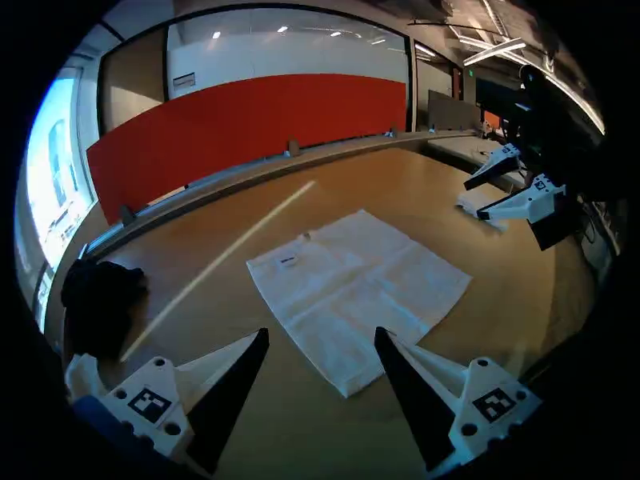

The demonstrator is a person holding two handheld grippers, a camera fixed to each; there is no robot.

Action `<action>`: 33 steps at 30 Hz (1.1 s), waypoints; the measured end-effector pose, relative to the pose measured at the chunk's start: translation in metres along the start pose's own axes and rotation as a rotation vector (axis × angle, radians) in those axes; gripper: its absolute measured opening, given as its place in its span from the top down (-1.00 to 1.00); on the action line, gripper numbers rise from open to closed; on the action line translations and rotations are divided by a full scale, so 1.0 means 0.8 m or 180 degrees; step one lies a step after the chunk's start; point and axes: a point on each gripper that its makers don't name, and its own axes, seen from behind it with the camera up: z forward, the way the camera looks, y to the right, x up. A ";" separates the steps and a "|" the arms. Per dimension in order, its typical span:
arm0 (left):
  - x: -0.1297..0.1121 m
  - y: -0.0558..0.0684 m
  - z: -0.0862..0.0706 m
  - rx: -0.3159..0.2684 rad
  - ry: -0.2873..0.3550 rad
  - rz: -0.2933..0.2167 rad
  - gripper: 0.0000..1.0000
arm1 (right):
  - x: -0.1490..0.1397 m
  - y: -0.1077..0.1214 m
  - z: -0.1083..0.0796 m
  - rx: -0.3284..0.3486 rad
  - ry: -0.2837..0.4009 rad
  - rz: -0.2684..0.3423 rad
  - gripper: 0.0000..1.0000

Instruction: Fold towel

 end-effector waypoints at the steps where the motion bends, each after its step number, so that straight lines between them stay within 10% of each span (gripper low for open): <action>1: -0.005 0.002 0.004 -0.0016 -0.0021 0.0008 -0.96 | -0.006 -0.002 0.004 0.0013 -0.0024 -0.0001 -1.00; 17: -0.092 0.022 0.064 -0.0241 -0.0434 0.0008 -0.96 | -0.098 -0.032 0.050 0.0201 -0.0432 -0.0001 -1.00; 33: -0.127 0.040 0.081 -0.0427 -0.0711 0.0086 -0.96 | -0.139 -0.040 0.063 0.0303 -0.0674 -0.0022 -0.99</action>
